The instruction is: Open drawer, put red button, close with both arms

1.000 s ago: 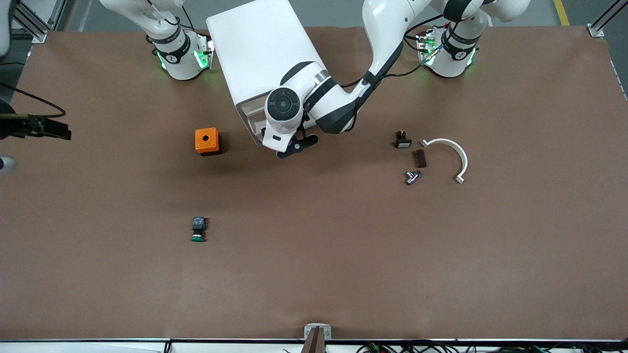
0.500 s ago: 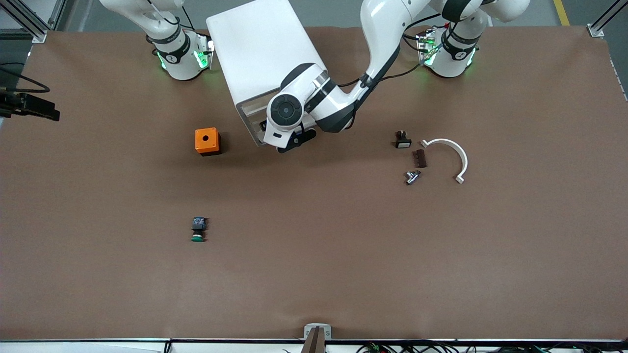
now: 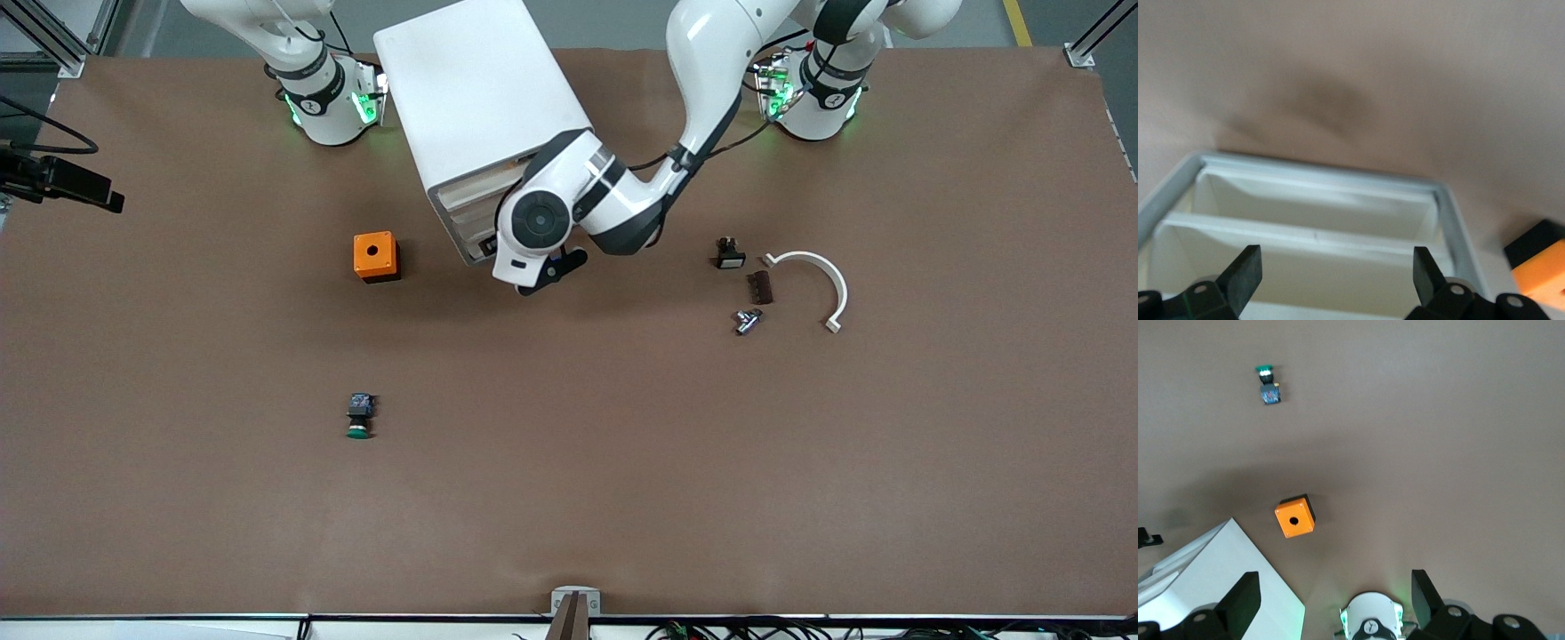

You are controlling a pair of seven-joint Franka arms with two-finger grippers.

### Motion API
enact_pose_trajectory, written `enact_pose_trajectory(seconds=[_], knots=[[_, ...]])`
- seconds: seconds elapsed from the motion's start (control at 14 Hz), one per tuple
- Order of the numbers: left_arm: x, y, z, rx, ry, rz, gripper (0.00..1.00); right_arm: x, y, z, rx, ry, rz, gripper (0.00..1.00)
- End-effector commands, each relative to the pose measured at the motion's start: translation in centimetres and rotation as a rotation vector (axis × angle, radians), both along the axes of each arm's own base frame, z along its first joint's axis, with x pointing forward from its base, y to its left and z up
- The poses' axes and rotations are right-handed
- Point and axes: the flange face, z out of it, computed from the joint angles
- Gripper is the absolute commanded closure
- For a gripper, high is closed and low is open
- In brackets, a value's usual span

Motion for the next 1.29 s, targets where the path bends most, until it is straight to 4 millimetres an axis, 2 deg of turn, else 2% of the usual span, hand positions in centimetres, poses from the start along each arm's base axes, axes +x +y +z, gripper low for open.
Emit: enact_pose_trajectory(seconds=[0.0,0.07,0.14,0.21,0.29,0.43,0.5,0.64,0.79,1.0,1.21], knots=[[3.9,3.9,5.7,0.022,-0.132,0.012,0.0,-1.8,-0.5,-0.1,0.027,-0.054,0.051,0.0],[6.9,7.2,8.2,0.022,-0.166,0.057,0.0,-2.3,-1.1,-0.3,0.028,-0.077,0.06,0.0],[9.5,10.4,11.5,-0.004,-0.199,0.1,0.0,-2.7,-1.2,-0.6,0.027,-0.096,0.06,0.0],[11.2,13.7,15.0,-0.033,-0.232,0.092,0.0,-3.2,-2.0,-1.0,0.026,-0.114,0.047,0.0],[13.0,17.9,18.0,-0.051,-0.256,0.077,0.0,-3.6,-2.2,-1.1,0.028,-0.129,0.049,0.0],[14.5,25.2,23.3,-0.048,-0.297,0.022,0.0,-3.6,-2.0,-1.0,0.018,-0.134,0.067,0.0],[14.9,28.6,25.0,-0.041,-0.304,-0.016,0.0,-3.6,-2.1,-1.0,0.017,-0.134,0.067,0.0],[15.2,35.6,27.6,-0.055,-0.298,-0.113,0.0,-3.6,-2.4,-1.1,0.013,-0.134,0.063,0.0],[15.2,41.6,28.8,-0.043,-0.284,-0.212,0.0,-3.5,-2.5,-1.0,0.008,-0.141,0.093,0.0],[14.8,46.9,29.8,-0.005,-0.29,-0.271,0.0,-3.5,-2.7,-1.0,-0.008,-0.139,0.096,0.0],[12.6,51.9,30.8,-0.031,-0.306,-0.357,0.0,-3.6,-2.6,-1.1,-0.009,-0.133,0.085,0.0]])
